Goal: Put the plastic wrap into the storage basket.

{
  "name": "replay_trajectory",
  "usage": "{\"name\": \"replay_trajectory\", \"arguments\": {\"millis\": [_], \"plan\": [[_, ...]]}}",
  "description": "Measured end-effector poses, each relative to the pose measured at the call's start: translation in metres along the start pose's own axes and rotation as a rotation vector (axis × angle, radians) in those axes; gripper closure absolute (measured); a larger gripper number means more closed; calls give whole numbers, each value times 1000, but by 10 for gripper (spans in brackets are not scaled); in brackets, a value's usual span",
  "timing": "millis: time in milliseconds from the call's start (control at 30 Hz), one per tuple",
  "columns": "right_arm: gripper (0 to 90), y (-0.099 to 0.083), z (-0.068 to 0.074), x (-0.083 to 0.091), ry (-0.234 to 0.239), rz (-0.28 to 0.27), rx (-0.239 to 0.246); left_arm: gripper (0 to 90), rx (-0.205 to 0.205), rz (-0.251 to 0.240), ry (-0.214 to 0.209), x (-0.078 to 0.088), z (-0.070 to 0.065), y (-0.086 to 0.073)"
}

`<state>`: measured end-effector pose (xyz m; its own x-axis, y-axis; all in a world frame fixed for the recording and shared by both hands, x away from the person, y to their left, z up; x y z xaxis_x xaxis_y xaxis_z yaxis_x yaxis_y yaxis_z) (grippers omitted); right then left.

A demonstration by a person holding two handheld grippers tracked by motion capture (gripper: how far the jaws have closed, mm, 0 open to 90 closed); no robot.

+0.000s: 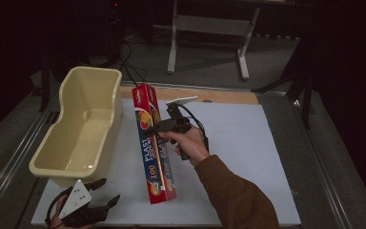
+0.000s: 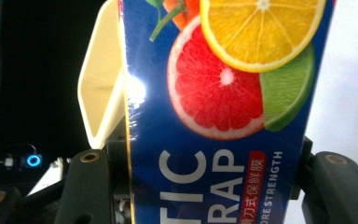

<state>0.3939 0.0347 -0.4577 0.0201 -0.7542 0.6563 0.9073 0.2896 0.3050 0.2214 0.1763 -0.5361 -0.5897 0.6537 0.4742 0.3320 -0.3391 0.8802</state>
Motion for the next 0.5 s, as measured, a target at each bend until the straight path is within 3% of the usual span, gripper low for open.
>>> {"name": "replay_trajectory", "arguments": {"millis": [200,500], "plan": [[403,14,7,-5,60,-25,-30,311,1,-7,3,1,1,0],[403,34,10,-7,93,-68,-86,317,-1,-6,2,0,0,0]]}}
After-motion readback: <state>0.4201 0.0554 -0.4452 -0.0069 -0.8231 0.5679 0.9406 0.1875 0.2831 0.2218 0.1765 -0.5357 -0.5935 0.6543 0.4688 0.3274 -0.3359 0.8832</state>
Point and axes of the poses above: each handheld gripper's, and its own axes: x roughly backward along the jaws, y roughly out of its top, z roughly to its left, the point moved 9 cm from there along -x, roughly forward along the jaws, and after that the axes turned 8 degrees about -y, right-handed, at the moved point
